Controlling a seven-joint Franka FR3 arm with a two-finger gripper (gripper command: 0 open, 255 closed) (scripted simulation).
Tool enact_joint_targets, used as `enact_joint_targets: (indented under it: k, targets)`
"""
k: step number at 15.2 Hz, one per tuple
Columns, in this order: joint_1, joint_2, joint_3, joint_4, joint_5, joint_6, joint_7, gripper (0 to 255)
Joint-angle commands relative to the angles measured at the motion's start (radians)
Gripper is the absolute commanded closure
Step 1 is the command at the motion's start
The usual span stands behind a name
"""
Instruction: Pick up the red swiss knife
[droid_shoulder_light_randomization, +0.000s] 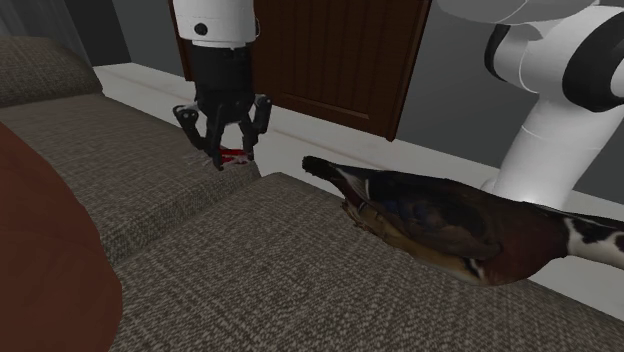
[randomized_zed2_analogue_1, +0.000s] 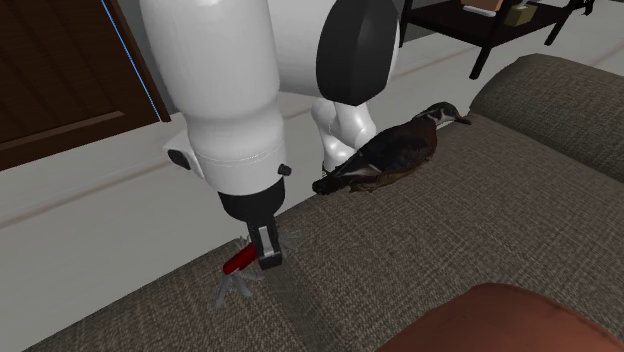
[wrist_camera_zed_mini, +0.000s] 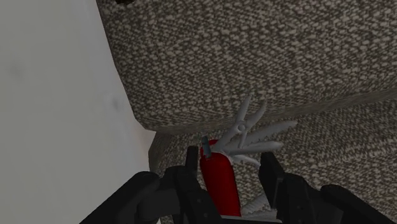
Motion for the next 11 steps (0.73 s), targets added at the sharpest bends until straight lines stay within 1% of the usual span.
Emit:
enact_joint_targets:
  k: [1,9,11]
  targets:
    - [0.002,0.009,0.002,0.034,-0.005,-0.028,0.004,255]
    - [0.022,0.071,0.015,0.213,-0.042,-0.155,0.028,255]
    - [0.023,0.072,0.016,0.217,-0.043,-0.158,0.029,255]
